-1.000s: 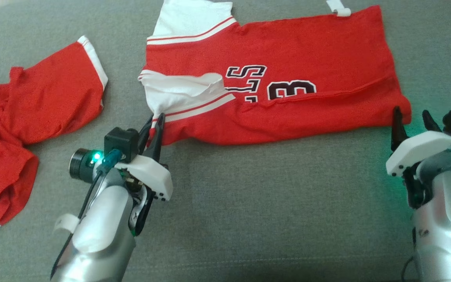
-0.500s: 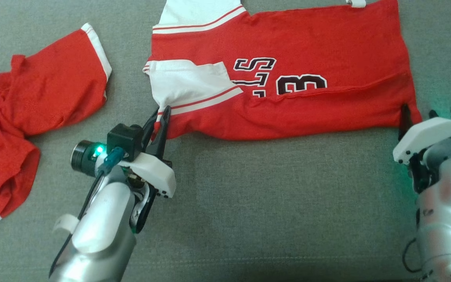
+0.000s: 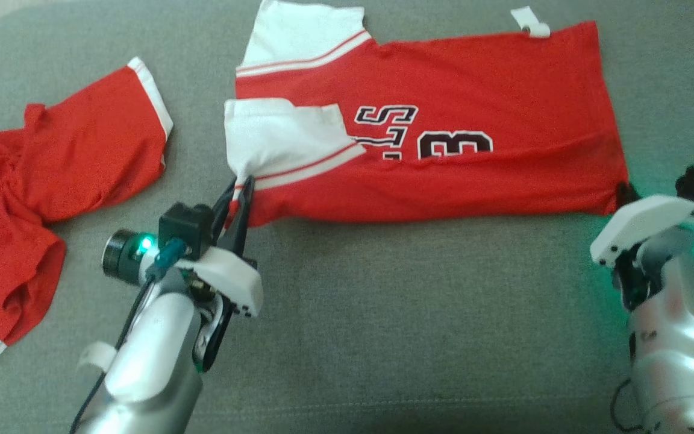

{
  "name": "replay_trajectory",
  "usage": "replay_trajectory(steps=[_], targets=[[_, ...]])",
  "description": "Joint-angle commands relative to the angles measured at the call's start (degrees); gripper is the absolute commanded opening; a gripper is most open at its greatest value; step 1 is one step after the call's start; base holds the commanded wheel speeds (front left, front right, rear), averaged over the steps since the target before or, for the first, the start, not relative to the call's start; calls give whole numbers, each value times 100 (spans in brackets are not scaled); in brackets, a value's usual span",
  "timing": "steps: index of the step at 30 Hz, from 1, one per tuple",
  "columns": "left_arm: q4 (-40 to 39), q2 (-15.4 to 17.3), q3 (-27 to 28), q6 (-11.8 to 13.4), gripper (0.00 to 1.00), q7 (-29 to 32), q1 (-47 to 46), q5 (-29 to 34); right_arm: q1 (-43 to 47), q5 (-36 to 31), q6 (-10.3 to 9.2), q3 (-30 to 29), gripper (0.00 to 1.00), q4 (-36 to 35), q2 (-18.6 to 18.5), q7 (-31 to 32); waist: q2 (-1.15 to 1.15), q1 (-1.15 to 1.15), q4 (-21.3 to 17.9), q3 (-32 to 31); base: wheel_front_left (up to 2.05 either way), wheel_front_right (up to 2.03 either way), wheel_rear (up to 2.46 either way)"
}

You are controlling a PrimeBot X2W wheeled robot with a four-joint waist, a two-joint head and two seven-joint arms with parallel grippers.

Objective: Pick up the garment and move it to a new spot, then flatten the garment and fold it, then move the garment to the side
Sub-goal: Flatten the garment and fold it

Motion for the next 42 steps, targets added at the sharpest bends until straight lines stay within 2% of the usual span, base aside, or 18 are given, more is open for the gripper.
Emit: replay_trajectory(steps=[1, 11, 18, 20, 21, 22, 23, 24, 30, 35, 39, 42], targets=[[-130, 183, 246, 39, 0, -71, -52, -35, 35, 48, 36, 105, 0, -125, -12, -55, 0, 0, -29, -95, 0, 0, 0], [-98, 236, 261, 84, 0, -66, 448, -195, 704, 560, 36, 314, 0, -378, -33, 239, 0, 0, -166, -704, 0, 0, 0], [-225, 247, 169, 15, 0, 182, 917, -368, 1374, 942, 36, 571, 0, -956, -4, 678, 0, 0, -276, -995, 0, 0, 0], [-246, 266, 63, -53, 0, 422, 1086, -408, 1658, 1073, 36, 667, 0, -1270, 10, 878, 0, 0, -327, -1024, 0, 0, 0], [-243, 272, 25, -83, 0, 522, 1125, -423, 1739, 1074, 36, 682, 45, -1398, 12, 889, 0, 0, -340, -1026, 0, 0, 0], [-244, 276, 3, -100, 5, 609, 1150, -441, 1810, 1061, 36, 690, 100, -1527, 14, 883, 0, 0, -353, -1024, 0, 0, 0], [-259, 285, -6, -97, 40, 661, 1161, -450, 1867, 1058, 36, 685, 100, -1655, 17, 866, 0, 0, -368, -1018, 0, 0, 0], [-288, 298, 3, -70, 100, 672, 1161, -450, 1907, 1076, 36, 680, 100, -1780, 22, 842, 0, 0, -385, -1006, 0, 0, 0], [-525, 412, 174, 124, 100, 526, 1009, -457, 1930, 1163, 36, 904, 100, -2536, 44, 475, 0, 0, -503, -821, 0, 0, 0], [-812, 657, 419, 254, 100, 344, 599, -409, 1737, 1164, 36, 1256, 100, -3009, 49, -54, 0, 0, -628, -515, 0, 0, 0], [-954, 850, 471, 180, 100, 357, 195, -339, 1533, 1164, 36, 1461, 100, -3155, 49, -344, 0, 0, -720, -285, 0, 0, 0], [-1021, 1066, 411, -20, 100, 501, -361, -207, 1268, 1127, 36, 1661, 100, -3242, 50, -562, 0, 0, -825, -5, 0, 0, 0]])
